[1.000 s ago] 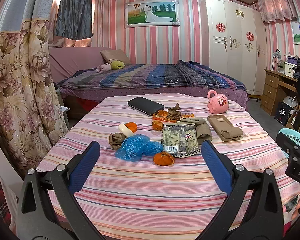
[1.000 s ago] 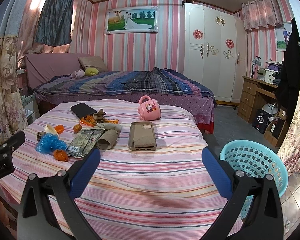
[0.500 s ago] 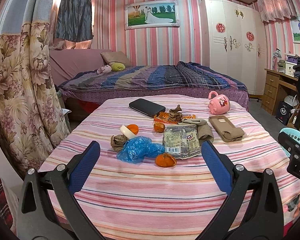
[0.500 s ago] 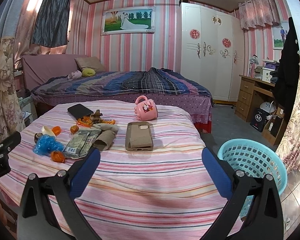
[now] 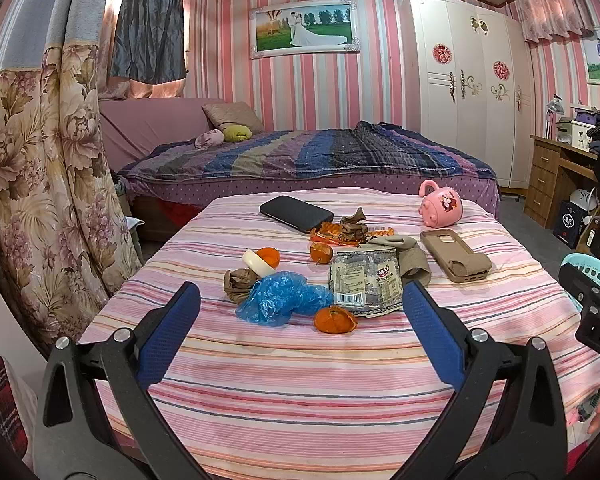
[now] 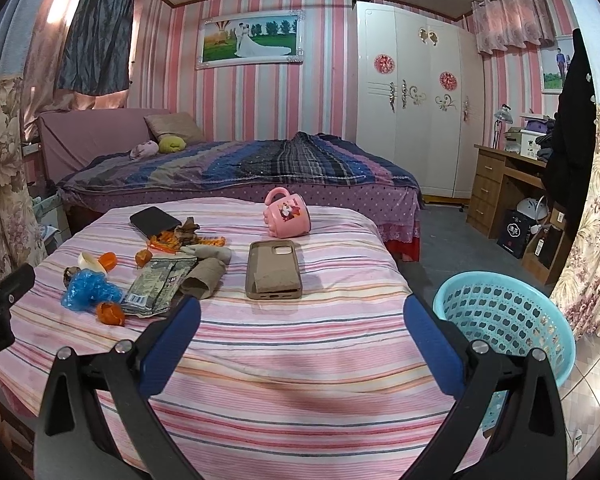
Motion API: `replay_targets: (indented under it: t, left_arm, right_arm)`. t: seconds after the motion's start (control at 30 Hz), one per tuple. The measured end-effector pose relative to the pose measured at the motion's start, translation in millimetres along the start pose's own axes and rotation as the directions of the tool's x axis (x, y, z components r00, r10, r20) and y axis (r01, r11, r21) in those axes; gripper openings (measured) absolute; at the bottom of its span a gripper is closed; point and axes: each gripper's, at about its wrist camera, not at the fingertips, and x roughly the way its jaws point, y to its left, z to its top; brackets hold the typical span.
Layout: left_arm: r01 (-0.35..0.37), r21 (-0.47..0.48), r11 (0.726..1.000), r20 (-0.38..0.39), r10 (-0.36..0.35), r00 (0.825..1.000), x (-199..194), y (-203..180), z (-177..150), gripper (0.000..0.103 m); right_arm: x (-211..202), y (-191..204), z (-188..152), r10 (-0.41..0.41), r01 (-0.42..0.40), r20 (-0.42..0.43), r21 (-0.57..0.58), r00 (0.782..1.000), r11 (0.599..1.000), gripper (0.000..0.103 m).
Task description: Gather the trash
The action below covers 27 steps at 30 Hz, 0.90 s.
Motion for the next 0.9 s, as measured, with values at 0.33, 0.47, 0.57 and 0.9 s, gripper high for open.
replay_targets:
  t: [0.33, 0.47, 0.57, 0.9]
  left_arm:
    - [-0.013, 0.005, 1.0, -0.013, 0.013, 1.0, 5.4, 4.1, -3.2, 0.098]
    - [-0.015, 0.004, 1.0, -0.016, 0.015, 1.0, 4.7, 1.3, -5.6, 0.098]
    - [-0.02, 0.006, 1.0, -0.018, 0.02, 1.0, 4.7, 1.2, -6.1, 0.098]
    - [-0.027, 0.01, 1.0, -0.025, 0.028, 0.999, 6.5, 3.9, -7.1, 0.098]
  right_arm:
    - [6.1, 0.3, -3.1, -0.011, 0.011, -0.012, -0.004, 1.0, 1.0, 0.099]
    - [8.4, 0.6, -4.5, -0.015, 0.015, -0.015, -0.005, 1.0, 1.0, 0.099]
    - [10.8, 0.6, -5.7, -0.016, 0.016, -0.022, -0.002, 1.0, 1.0, 0.099]
    - [13.8, -0.8, -6.9, -0.019, 0.019, -0.028, 0.002, 0.999, 1.0, 0.099]
